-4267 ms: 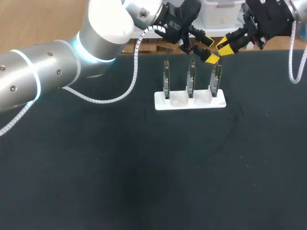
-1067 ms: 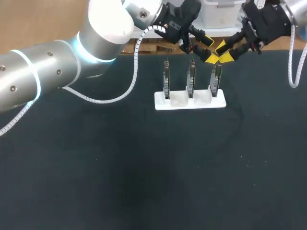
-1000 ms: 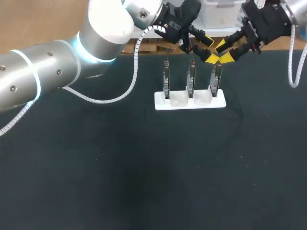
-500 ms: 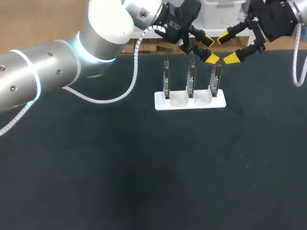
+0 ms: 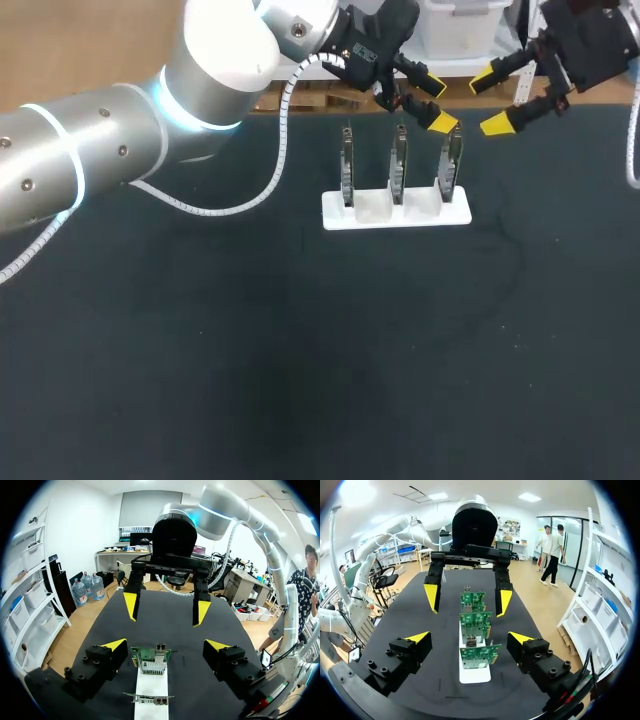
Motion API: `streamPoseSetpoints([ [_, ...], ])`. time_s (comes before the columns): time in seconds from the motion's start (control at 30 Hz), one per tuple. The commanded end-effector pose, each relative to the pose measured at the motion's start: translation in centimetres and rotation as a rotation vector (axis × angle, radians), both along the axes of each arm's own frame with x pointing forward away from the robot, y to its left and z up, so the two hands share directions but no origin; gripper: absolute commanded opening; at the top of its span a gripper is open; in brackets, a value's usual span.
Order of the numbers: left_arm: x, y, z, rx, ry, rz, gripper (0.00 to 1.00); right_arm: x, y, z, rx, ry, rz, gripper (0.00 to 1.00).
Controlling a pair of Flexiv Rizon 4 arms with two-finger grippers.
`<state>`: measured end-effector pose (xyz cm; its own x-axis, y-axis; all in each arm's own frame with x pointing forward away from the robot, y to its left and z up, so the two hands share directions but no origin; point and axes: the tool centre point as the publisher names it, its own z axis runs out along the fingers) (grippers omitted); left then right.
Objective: Pick up the optical module with the left hand, and insert it into the network port with the right hand.
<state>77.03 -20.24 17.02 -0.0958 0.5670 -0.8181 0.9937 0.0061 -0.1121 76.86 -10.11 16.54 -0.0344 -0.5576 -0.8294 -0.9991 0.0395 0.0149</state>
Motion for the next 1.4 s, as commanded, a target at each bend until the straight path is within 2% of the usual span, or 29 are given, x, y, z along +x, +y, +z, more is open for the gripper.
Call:
streamPoseSetpoints([
  [0.03,0.0,0.0,0.0,0.001,-0.001,0.001,1.00,-0.6,-0.3,0.0,0.004,-0.007,-0.011,0.26],
  [0.07,0.0,0.0,0.0,0.001,-0.001,0.001,1.00,-0.6,-0.3,0.0,0.005,-0.007,-0.012,0.07],
  [0.1,0.0,0.0,0.0,0.001,-0.001,0.001,1.00,-0.6,-0.4,0.1,0.006,-0.007,-0.014,0.00],
  [0.53,0.0,0.0,0.0,0.001,-0.001,0.001,1.00,-0.4,-0.5,0.1,0.010,-0.016,-0.025,0.00],
  [1.4,0.0,0.0,0.0,0.001,-0.001,0.001,1.00,0.8,2.8,-0.3,0.011,-0.013,0.048,0.00],
])
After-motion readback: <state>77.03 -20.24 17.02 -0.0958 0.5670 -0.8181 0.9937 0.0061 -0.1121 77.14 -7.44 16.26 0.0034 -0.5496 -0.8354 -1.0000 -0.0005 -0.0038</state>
